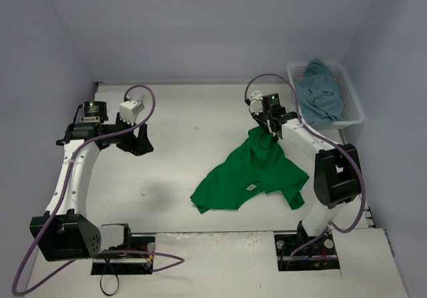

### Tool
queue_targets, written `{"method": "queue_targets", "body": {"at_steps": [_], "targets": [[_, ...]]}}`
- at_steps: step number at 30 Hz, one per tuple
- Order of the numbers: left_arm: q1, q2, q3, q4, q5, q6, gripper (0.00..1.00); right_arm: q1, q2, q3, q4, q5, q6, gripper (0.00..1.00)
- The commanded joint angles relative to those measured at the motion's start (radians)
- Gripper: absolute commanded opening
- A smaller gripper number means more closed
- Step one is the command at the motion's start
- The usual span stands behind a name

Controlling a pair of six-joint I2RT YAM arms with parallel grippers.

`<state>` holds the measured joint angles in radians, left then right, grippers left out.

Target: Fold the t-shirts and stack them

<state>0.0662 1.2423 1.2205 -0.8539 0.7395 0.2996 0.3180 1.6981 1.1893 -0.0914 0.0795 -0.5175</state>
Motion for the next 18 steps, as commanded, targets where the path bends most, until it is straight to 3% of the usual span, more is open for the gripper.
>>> {"method": "queue_targets", "body": {"at_steps": [1, 6, 14, 18], "targets": [[0.003, -0.001, 0.028, 0.041, 0.021, -0.011, 0.7, -0.005, -0.027, -0.022, 0.229, 0.276, -0.013, 0.33], [0.004, 0.003, 0.03, 0.042, 0.02, -0.017, 0.7, -0.02, -0.147, -0.103, 0.262, 0.333, -0.033, 0.38], [-0.093, 0.012, 0.045, 0.007, -0.021, -0.001, 0.7, -0.017, -0.406, -0.083, -0.092, 0.089, -0.026, 0.48], [-0.155, 0.04, 0.054, -0.016, -0.06, 0.022, 0.7, -0.011, -0.459, -0.046, -0.295, -0.048, -0.062, 0.46]]}}
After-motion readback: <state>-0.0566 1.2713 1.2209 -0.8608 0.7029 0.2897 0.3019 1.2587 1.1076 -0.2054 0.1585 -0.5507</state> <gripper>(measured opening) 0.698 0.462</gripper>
